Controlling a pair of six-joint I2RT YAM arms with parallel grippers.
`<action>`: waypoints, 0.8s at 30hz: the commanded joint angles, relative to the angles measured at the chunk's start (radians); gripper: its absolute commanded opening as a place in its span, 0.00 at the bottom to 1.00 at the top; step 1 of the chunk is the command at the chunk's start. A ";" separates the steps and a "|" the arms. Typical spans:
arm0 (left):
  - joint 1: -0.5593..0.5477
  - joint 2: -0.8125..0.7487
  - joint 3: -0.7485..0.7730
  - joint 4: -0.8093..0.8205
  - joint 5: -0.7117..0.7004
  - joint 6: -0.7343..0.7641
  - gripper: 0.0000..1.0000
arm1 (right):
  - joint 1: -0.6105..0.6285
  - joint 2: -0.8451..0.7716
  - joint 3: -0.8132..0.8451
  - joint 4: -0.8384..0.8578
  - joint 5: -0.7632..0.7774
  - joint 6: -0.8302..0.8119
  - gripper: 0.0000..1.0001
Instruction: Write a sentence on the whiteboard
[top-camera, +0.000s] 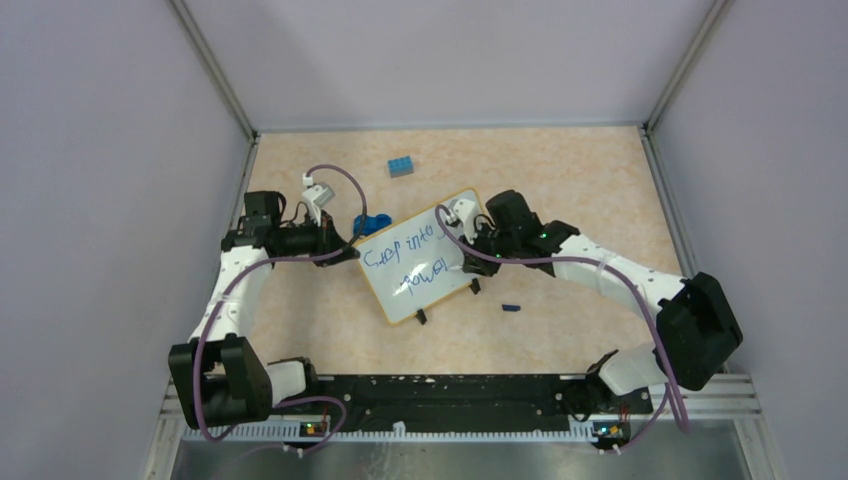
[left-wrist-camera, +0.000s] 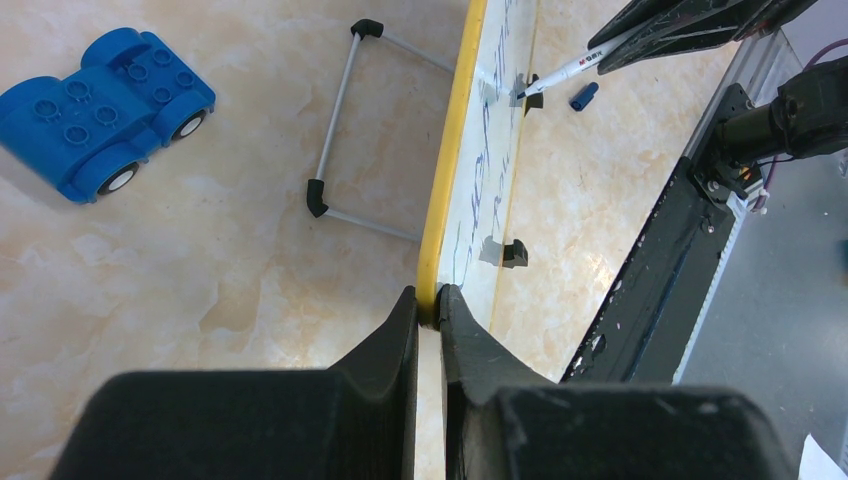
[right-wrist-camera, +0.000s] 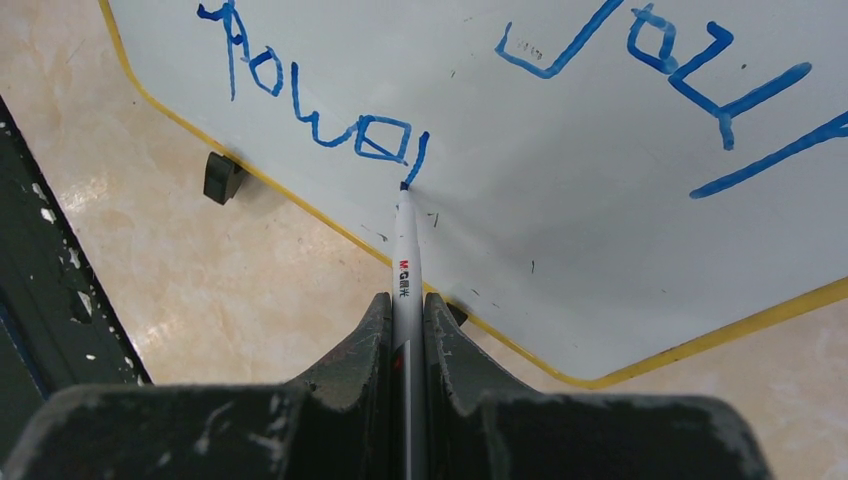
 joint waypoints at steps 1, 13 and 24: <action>-0.009 0.004 -0.024 0.002 -0.039 0.031 0.00 | -0.016 -0.014 0.062 0.045 0.015 0.019 0.00; -0.009 0.003 -0.025 0.002 -0.042 0.031 0.00 | -0.052 -0.024 0.094 0.024 0.025 0.011 0.00; -0.009 0.007 -0.020 0.002 -0.042 0.029 0.00 | -0.053 -0.062 0.117 -0.046 -0.108 -0.046 0.00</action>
